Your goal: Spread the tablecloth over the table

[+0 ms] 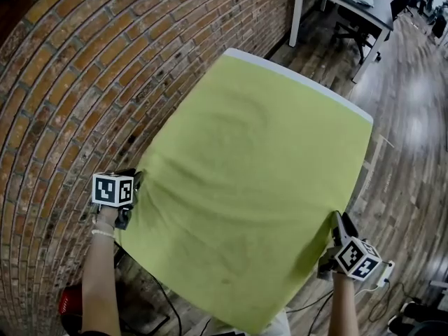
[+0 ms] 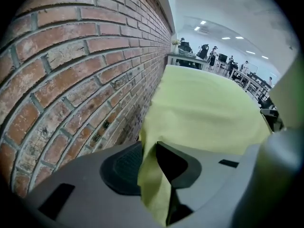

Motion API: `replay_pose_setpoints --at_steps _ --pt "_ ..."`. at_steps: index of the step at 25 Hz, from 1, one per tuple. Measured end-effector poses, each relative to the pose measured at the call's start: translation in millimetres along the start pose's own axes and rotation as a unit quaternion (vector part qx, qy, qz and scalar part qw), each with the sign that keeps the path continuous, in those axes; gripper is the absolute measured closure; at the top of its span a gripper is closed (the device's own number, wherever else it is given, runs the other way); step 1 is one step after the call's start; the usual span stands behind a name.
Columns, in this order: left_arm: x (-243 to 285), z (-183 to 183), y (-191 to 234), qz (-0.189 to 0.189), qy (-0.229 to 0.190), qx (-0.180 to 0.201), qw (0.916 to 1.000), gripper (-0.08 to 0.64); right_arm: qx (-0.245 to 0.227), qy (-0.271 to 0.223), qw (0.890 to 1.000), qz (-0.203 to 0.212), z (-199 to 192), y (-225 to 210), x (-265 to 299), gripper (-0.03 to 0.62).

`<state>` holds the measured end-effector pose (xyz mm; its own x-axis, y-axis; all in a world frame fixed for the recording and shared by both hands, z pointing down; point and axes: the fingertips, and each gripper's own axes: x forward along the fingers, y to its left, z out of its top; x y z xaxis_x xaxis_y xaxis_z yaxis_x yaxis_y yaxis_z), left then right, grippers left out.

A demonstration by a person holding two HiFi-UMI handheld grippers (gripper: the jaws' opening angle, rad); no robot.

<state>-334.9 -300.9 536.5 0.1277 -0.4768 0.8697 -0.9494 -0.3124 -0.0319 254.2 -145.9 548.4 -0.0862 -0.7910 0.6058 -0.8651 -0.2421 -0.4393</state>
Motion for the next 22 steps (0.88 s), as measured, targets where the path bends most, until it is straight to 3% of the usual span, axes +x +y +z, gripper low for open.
replay_pose_setpoints --at_steps 10,22 --pt "19.8 35.3 -12.7 0.028 -0.009 0.030 0.9991 0.545 0.002 -0.012 1.000 -0.008 21.4 -7.1 17.5 0.426" --pt "37.4 68.1 -17.1 0.042 -0.021 0.035 0.9983 0.552 -0.001 -0.022 1.000 -0.015 42.7 -14.9 34.9 0.411"
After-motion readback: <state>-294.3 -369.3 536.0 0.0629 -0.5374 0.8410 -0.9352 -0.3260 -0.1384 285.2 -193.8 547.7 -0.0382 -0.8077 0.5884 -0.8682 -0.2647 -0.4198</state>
